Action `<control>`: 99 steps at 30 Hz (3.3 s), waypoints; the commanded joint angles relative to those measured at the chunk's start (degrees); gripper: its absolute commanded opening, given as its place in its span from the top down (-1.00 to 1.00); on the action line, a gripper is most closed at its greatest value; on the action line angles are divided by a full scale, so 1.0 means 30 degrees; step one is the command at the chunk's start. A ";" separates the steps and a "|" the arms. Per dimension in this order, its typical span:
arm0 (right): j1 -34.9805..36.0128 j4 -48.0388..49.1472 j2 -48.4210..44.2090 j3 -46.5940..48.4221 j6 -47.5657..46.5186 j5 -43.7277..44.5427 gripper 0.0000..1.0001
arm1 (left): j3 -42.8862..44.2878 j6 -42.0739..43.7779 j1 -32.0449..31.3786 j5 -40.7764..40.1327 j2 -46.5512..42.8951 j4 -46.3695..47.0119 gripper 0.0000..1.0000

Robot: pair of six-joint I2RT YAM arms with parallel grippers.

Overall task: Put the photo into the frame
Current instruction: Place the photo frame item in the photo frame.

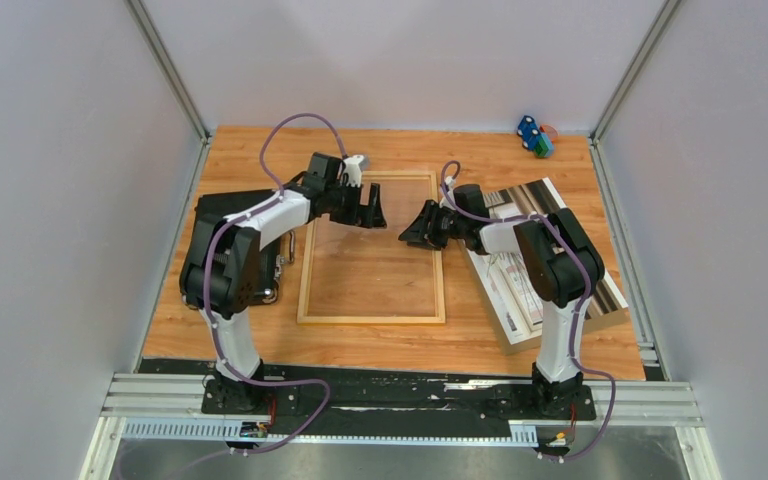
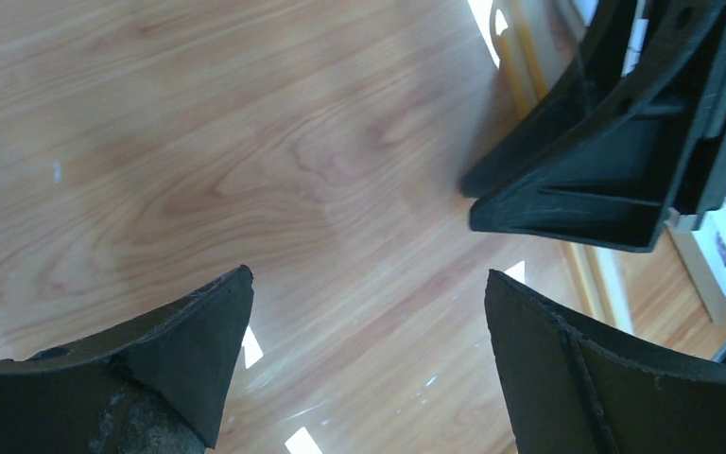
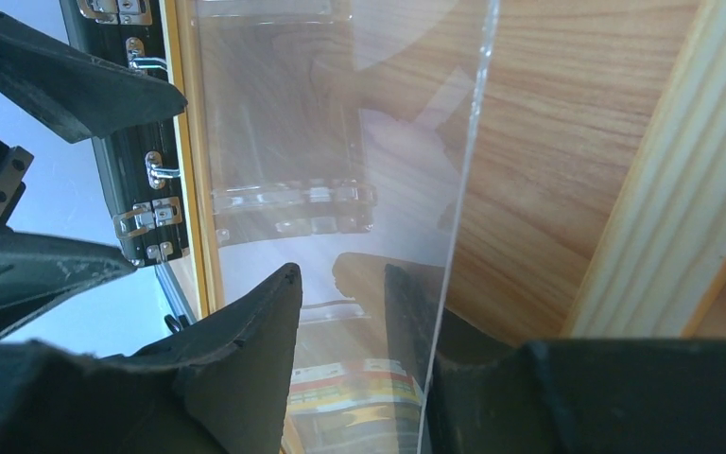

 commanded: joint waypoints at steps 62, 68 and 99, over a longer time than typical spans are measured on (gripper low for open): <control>-0.0751 -0.2807 -0.3733 0.0425 -0.3262 0.3501 -0.24 | 0.0332 -0.1528 -0.1272 0.0072 0.2681 0.2960 -1.00; -0.1245 -0.2872 -0.4390 0.0193 -0.3634 0.3938 -0.25 | 0.0338 -0.1529 -0.1272 0.0055 0.2722 0.2961 -1.00; -0.2079 -0.0906 -0.8205 -0.1339 -0.9411 0.6570 -0.25 | 0.1612 -0.0353 -0.1261 0.0467 0.1510 0.2588 -1.00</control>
